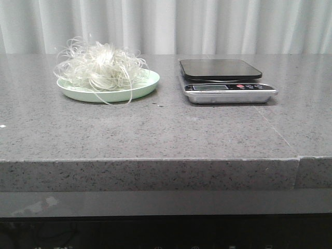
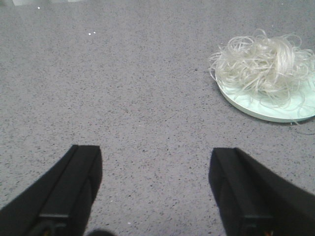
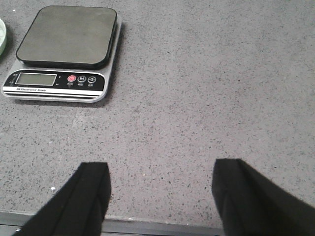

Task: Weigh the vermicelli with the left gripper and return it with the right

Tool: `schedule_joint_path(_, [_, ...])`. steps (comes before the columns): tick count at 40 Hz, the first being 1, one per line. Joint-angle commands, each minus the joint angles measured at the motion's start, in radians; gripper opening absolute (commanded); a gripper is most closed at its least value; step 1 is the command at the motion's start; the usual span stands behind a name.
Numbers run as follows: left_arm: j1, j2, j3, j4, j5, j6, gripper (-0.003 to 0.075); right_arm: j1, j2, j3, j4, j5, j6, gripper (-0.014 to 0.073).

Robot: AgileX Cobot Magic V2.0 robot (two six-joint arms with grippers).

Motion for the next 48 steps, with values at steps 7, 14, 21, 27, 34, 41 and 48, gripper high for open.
schedule_joint_path(7, [-0.115, 0.131, -0.077, -0.074, -0.143, 0.071, 0.0554, -0.004, 0.011, -0.031, 0.0, -0.06, -0.004, 0.0562])
schedule_joint_path(14, [-0.241, 0.278, -0.151, -0.072, -0.186, 0.071, 0.0554, -0.004, 0.011, -0.031, 0.0, -0.06, -0.004, 0.0562])
schedule_joint_path(21, [-0.337, 0.457, -0.232, -0.066, -0.251, 0.071, 0.0554, -0.004, 0.011, -0.031, 0.0, -0.058, -0.004, 0.0562])
schedule_joint_path(27, [-0.378, 0.609, -0.325, -0.066, -0.258, 0.071, 0.0554, -0.004, 0.011, -0.031, 0.0, -0.058, -0.004, 0.0562])
schedule_joint_path(34, [-0.401, 0.77, -0.438, -0.066, -0.26, 0.071, 0.0554, -0.004, 0.011, -0.031, 0.0, -0.058, -0.004, 0.0562])
schedule_joint_path(41, [-0.401, 0.901, -0.542, -0.066, -0.26, 0.071, 0.0554, -0.004, 0.011, -0.031, 0.0, -0.058, -0.004, 0.0562])
schedule_joint_path(48, [-0.401, 1.005, -0.629, -0.05, -0.261, 0.071, 0.0554, -0.004, 0.011, -0.031, 0.0, -0.058, -0.004, 0.0562])
